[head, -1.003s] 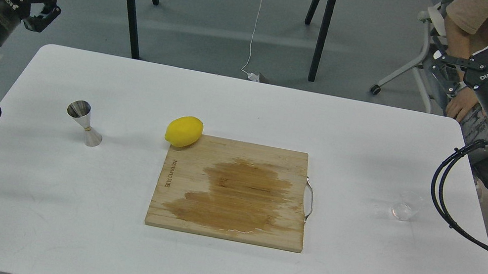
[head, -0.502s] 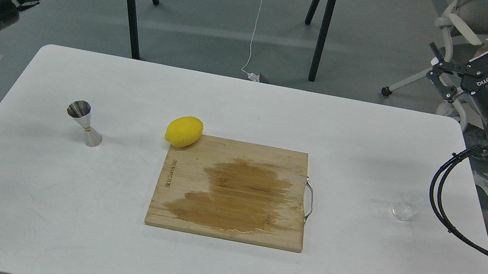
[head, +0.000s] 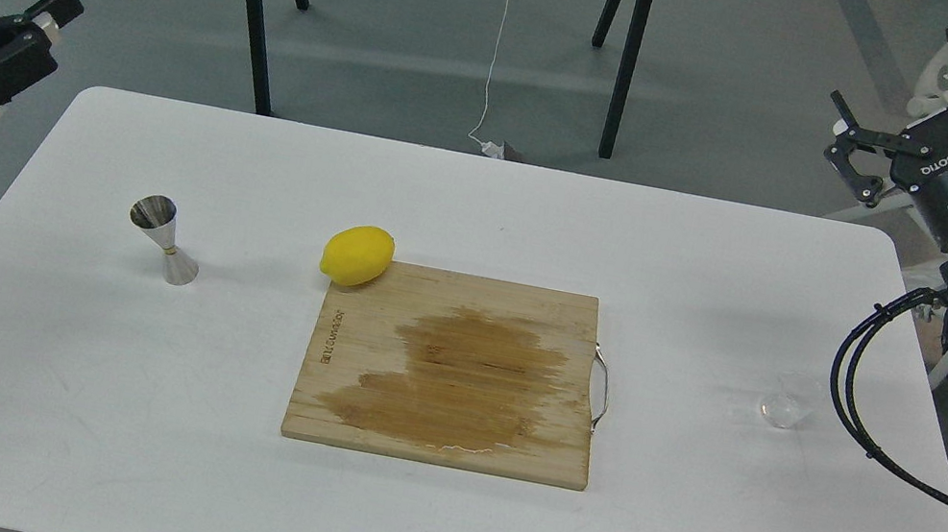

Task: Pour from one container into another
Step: 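Lower the left gripper toward the steel jigger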

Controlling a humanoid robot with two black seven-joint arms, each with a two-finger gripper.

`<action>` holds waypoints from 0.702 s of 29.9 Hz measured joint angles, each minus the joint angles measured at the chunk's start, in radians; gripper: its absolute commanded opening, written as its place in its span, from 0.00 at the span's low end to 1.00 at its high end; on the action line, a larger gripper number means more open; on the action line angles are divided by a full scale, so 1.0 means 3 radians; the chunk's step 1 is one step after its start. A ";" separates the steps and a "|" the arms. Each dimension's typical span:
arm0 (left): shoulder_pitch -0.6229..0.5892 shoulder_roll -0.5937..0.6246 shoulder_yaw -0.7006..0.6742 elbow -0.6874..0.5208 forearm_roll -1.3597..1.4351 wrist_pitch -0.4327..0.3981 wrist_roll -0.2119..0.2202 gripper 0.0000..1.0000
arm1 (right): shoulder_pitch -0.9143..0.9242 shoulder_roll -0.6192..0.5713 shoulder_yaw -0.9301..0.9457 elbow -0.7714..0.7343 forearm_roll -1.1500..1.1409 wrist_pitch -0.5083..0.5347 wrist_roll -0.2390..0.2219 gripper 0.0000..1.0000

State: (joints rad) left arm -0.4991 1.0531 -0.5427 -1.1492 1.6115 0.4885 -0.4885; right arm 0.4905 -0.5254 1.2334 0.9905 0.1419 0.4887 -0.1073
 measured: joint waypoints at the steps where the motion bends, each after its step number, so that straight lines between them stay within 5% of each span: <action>1: 0.0106 0.0032 0.0002 0.0000 0.0003 0.0001 0.0000 0.99 | -0.0004 0.0008 0.0000 0.0001 0.0001 0.0000 0.0000 1.00; 9: 0.0906 -0.0111 0.0005 0.0196 0.0009 0.0002 0.0000 0.99 | -0.0014 0.0023 0.0000 0.0002 0.0003 0.0000 0.0022 1.00; 21: 0.0951 -0.1181 0.0012 0.1083 0.0137 0.0001 0.0000 0.99 | -0.0019 0.0023 0.0000 0.0003 -0.0001 0.0000 0.0026 1.00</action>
State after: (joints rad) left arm -0.2137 0.6987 -0.5391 -0.8243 1.6526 0.4887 -0.4886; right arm 0.4847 -0.5185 1.2334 0.9915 0.1416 0.4887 -0.0996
